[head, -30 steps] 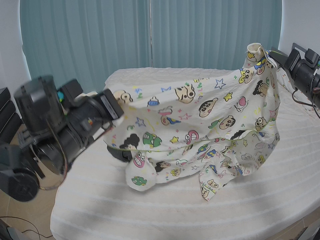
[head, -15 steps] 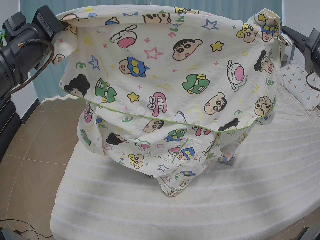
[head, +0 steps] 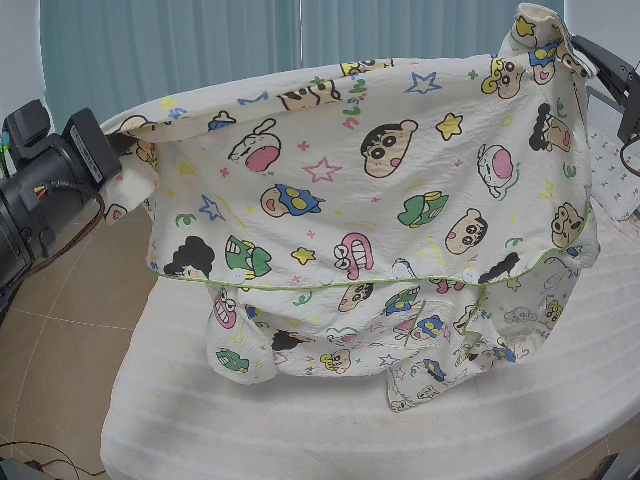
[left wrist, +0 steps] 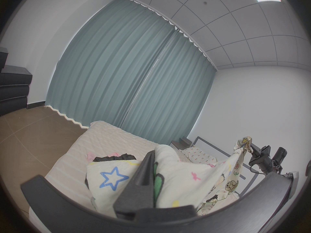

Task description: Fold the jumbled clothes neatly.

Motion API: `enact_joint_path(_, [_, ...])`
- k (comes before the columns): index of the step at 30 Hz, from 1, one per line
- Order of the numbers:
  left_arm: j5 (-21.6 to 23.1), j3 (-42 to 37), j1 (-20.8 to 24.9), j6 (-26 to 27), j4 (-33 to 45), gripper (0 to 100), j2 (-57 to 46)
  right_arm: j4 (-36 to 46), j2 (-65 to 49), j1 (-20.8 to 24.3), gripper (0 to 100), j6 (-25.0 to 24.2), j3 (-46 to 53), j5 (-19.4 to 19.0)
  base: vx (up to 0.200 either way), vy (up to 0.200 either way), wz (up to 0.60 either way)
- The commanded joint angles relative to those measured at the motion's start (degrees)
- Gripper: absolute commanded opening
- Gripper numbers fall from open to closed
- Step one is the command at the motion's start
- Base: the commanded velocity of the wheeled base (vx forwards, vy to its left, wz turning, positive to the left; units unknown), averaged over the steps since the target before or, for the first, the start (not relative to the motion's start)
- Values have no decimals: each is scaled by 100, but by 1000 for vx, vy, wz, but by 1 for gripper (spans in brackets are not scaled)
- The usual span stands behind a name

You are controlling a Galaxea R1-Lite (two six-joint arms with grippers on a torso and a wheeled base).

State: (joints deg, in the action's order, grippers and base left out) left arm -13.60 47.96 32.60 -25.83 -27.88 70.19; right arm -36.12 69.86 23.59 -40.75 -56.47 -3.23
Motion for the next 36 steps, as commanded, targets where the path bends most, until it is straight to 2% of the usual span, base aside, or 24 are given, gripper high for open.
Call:
enact_joint_path(1, [-2,-120,54,-36,-16,0,-6,0,-34,5,0,-126,-31,-37,-200,0,0])
enact_joint_path(8, [-11,-208,203,-54,-16,0,-41,0,-166,14,0,-161,-40,-125,-200,0,0])
enact_joint_path(12, [-19,-261,212,-71,-33,0,-50,26,-280,5,0,-161,-101,-125,0,0,0])
enact_joint_path(16, [-11,-252,212,-370,-33,0,-50,35,-316,14,0,-161,-66,-134,0,0,0])
enact_joint_path(20, [-11,-269,238,-431,-25,0,-50,26,-351,14,0,-161,-75,-134,0,0,0])
enact_joint_path(28, [-11,-287,546,-405,-25,0,-32,17,-377,5,0,-161,-84,-134,0,-200,0])
enact_joint_path(36, [-2,-269,563,-396,-33,0,-23,35,-500,5,0,-161,-57,-283,0,-200,0])
